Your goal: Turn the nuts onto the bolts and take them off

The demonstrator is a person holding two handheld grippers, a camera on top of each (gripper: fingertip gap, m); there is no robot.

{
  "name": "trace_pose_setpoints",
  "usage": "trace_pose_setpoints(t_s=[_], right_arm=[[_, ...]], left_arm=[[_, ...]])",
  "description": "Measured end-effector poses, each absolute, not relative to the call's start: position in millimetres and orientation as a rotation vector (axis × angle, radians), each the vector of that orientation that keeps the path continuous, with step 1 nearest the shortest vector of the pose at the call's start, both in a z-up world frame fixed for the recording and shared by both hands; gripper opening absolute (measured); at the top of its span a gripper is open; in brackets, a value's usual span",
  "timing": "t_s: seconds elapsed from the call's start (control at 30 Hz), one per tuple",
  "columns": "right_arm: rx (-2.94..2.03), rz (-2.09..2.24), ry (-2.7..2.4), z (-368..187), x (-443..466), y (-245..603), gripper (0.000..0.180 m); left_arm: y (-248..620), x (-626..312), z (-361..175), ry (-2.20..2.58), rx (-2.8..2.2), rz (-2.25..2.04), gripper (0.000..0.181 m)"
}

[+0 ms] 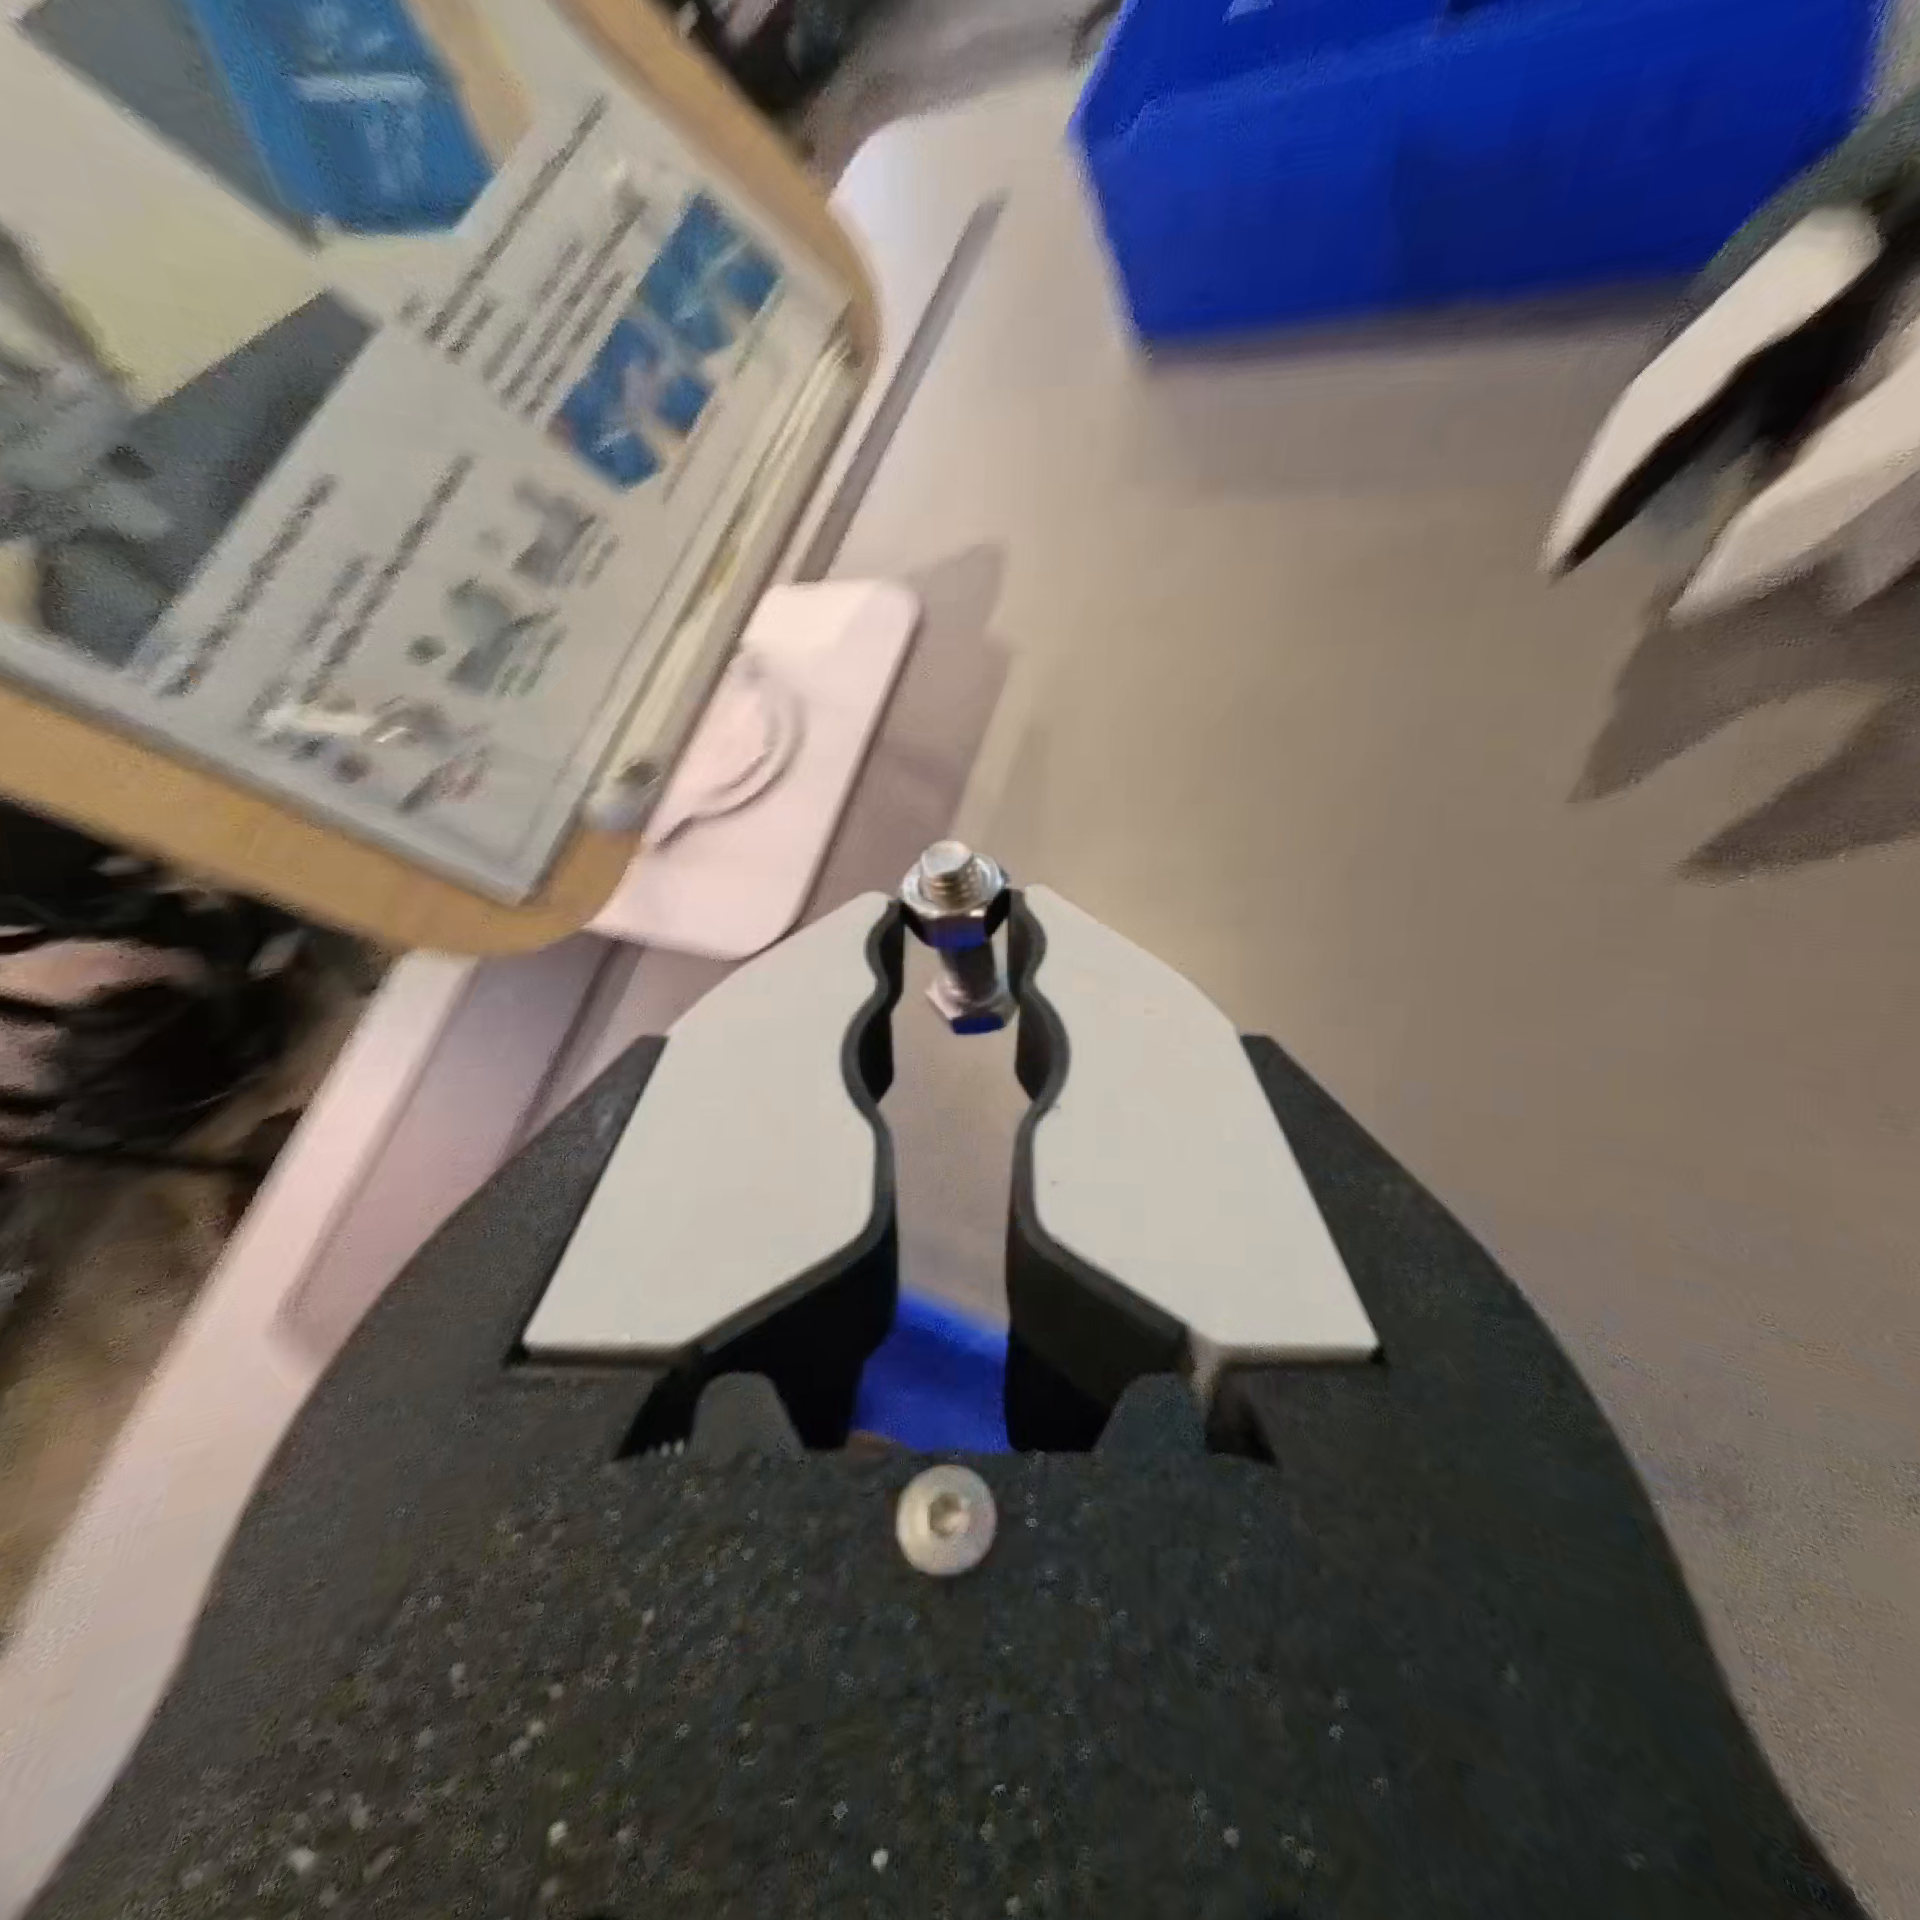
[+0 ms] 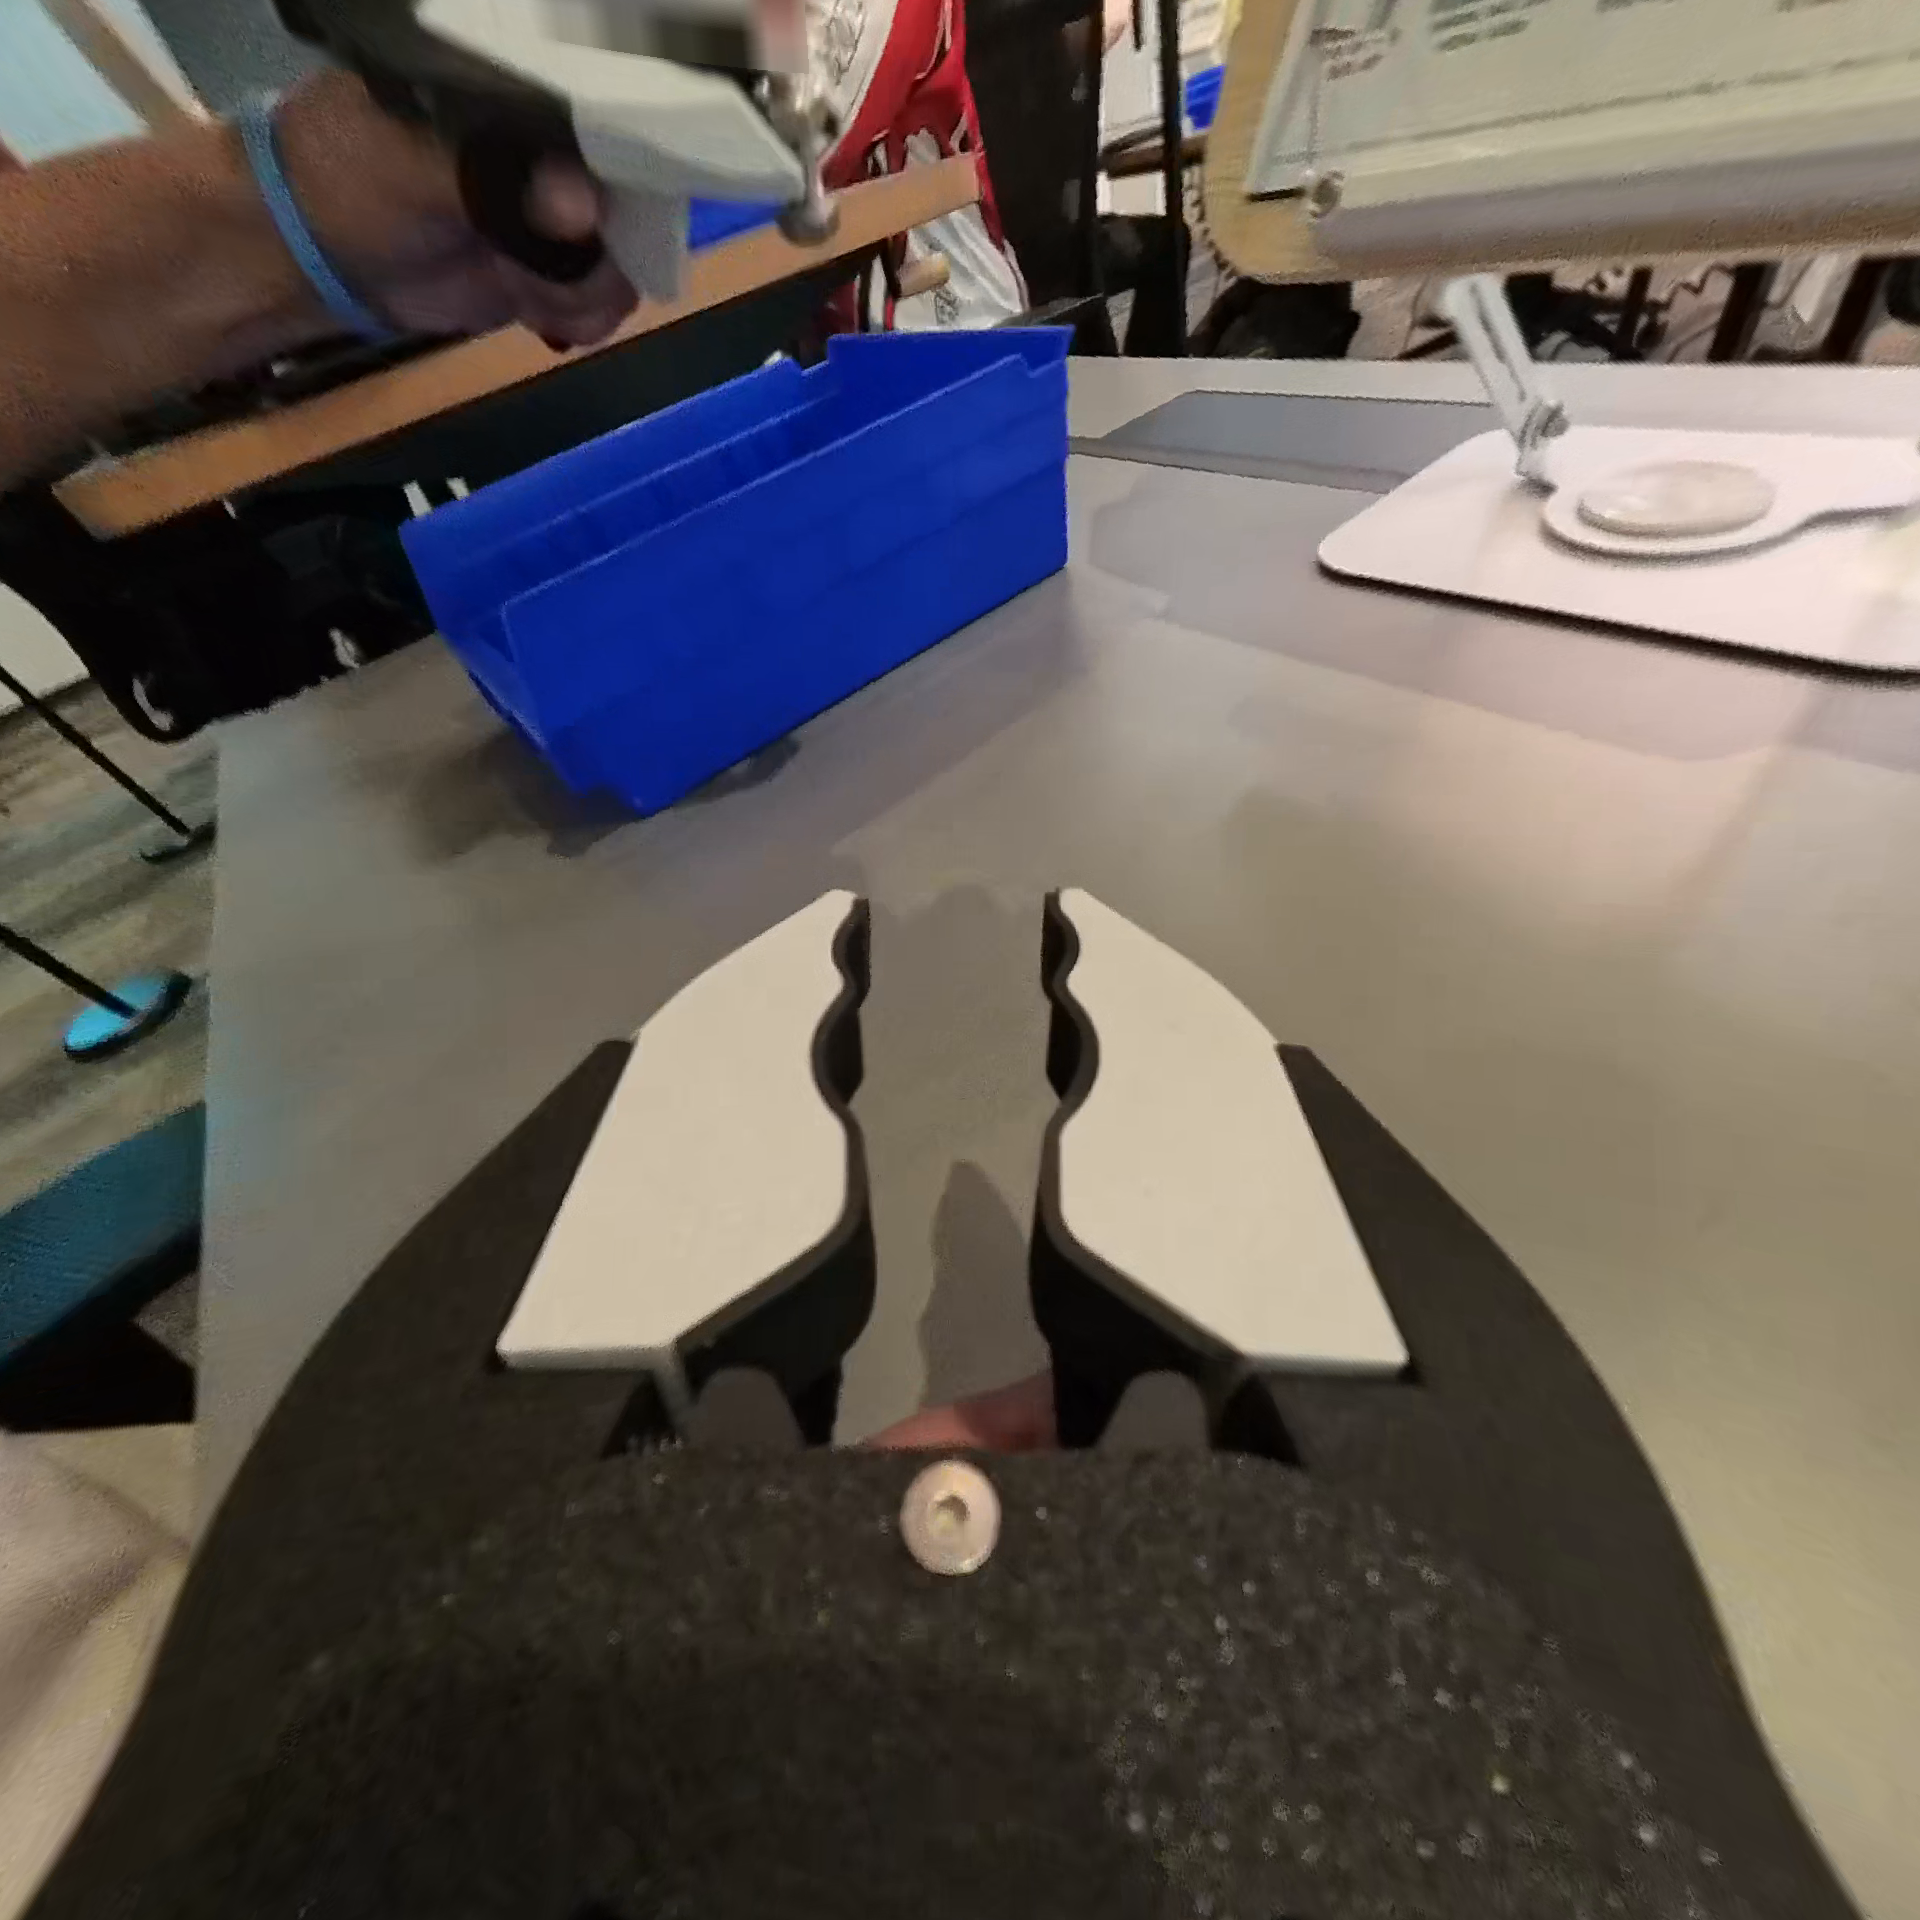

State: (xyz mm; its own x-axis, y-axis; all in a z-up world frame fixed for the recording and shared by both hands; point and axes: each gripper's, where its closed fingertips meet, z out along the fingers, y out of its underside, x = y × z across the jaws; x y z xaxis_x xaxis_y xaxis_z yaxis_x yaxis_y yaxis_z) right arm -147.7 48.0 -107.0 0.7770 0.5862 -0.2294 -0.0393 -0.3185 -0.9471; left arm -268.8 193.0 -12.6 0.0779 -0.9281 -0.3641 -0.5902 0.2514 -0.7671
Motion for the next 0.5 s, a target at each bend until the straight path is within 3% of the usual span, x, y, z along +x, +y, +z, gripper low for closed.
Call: trace_pose_setpoints(t_s=[0.17, 0.5], right_arm=[[-1.729, 0.7, -0.595, -98.4, -166.6, 34.1, 0.034], [-1.495, 0.9, -0.567, -42.8, -168.1, 27.1, 0.039]], left_arm=[[123.7, -211.0, 14.8, 1.477, -1.38, -0.89, 0.019], [20.2, -152.6, 18.5, 1.42, -1.227, -1.382, 0.018]])
